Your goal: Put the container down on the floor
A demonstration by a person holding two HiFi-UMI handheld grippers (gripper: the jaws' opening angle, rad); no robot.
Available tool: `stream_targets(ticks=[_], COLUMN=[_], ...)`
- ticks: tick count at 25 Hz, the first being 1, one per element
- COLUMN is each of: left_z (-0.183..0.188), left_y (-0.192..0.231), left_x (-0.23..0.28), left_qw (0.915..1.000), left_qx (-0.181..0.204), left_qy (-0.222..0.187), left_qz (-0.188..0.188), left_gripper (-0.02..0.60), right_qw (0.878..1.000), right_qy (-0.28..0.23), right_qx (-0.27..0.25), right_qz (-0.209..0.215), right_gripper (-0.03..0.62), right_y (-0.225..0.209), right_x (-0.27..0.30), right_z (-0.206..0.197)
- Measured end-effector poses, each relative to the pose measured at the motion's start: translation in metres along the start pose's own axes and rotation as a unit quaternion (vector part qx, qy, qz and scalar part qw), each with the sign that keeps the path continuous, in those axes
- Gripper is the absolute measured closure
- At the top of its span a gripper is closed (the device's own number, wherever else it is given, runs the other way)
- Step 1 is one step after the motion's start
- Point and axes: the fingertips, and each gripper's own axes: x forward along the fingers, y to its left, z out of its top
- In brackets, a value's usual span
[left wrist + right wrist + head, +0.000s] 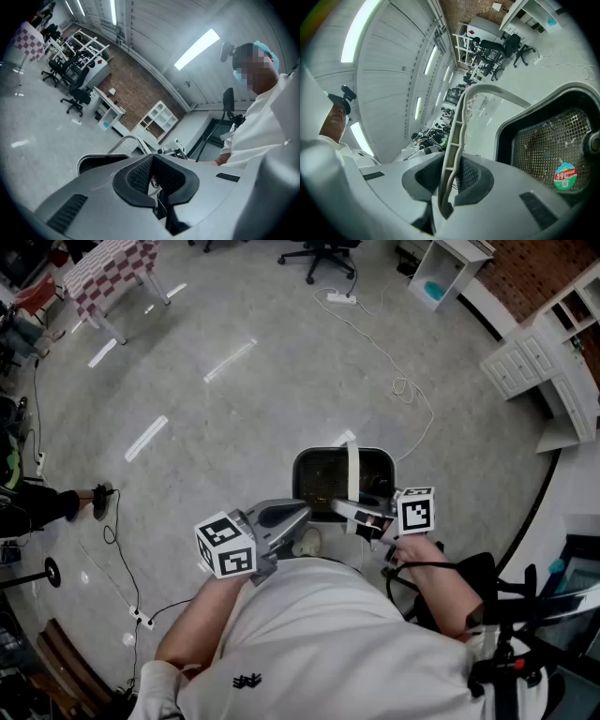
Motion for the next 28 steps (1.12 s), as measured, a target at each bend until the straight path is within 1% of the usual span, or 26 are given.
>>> stream_targets(ticks=[3,6,9,13,16,20,24,28], left_z=[-0.007,-0.009,-0.008,0.009,0.034,0.078,0.135,0.173], left_y=[-0.008,-0.013,-0.014,0.0,0.035,0.096,0.158,0.209], left_x=[0.001,0.004,0.003,-0.001,0.004,0.008,0.001,-0.01], left_qw=[1.0,1.0,1.0,0.9999,0.9998,0.9996,0.9993,0.9986], left_qx=[0.002,0.003,-0.004,-0.009,-0.011,-0.016,-0.02,-0.029], left_qy=[0.008,0.007,-0.002,-0.005,-0.011,-0.014,-0.013,-0.012], left_qz=[-0.004,-0.006,-0.005,-0.005,-0.01,-0.02,-0.029,-0.042], left_gripper=[0.572,0.572,0.572,0.571,0.571,0.571,0.571,0.572], right_qw=[1.0,1.0,1.0,1.0,0.999,0.999,0.999,0.999], right_qy=[0.003,-0.006,-0.008,-0.01,-0.015,-0.018,-0.025,-0.041], right_qx=[-0.009,-0.003,-0.001,0.013,0.03,0.049,0.027,0.001], right_qz=[-0.014,0.002,0.004,0.004,0.005,0.002,-0.009,-0.012], right_gripper=[0.554,0.555,0.554,0.554,0.554,0.556,0.556,0.556], right_y=[-0.006,-0.003,-0.004,-0.009,-0.031,-0.06,-0.08,-0.105], right_x=[-0.004,-0.007,-0.006,0.009,0.027,0.06,0.098,0.129], right_z=[-0.003,-0.002,0.0,0.017,0.05,0.102,0.165,0.227])
